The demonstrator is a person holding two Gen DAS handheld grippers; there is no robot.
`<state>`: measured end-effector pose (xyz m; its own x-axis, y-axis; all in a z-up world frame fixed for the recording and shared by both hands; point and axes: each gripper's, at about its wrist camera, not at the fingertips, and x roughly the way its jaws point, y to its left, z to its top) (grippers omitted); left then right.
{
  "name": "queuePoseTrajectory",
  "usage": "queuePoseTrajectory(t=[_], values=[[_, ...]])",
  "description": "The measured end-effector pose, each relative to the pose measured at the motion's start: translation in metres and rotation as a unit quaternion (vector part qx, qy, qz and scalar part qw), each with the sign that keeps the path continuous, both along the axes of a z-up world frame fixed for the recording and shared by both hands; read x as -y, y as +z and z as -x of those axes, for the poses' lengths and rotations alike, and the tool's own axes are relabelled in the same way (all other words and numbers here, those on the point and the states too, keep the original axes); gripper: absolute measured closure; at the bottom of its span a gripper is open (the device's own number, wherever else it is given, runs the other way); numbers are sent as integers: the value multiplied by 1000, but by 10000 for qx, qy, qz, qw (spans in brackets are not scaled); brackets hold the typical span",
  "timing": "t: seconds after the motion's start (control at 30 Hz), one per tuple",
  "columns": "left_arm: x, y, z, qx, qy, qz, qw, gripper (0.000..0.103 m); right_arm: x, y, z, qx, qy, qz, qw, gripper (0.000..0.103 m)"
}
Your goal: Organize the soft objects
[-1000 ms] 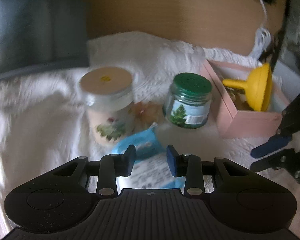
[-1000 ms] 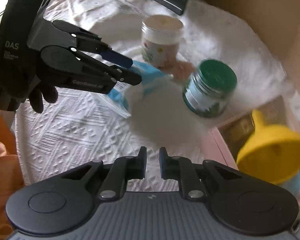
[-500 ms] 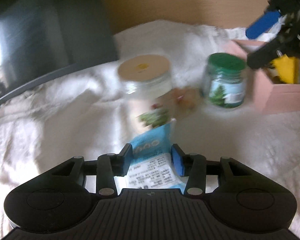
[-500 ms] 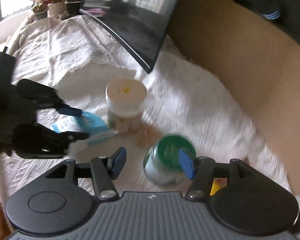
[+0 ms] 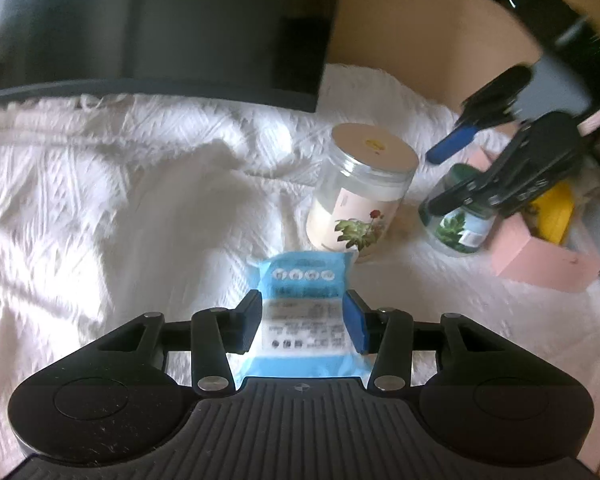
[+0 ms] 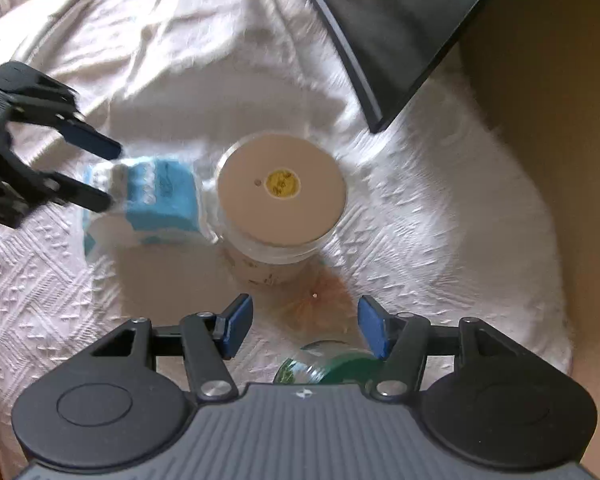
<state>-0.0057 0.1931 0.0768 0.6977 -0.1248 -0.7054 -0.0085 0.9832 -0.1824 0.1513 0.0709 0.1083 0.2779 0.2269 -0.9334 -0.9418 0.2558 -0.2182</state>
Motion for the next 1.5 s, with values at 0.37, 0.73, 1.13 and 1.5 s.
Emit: queuePoseTrajectory(t=[0.37,0.73,1.13,1.5], values=[[-26,5,16,102,70,392,9992,55,-38,-61,-39,-542,-39,750,9957,44],[-18,-1,-4,59,307,499,9983,55,13,-8,2,-605,-473,-506,9958,86],[40,-8,-30,-302,161,-605,9976,49,99,16,109,-780,-1262,-1733,9736,86],[69,-18,-50,-559,138,-1074,9925,42,181,-21,166,-598,-2585,-1747,9482,82]])
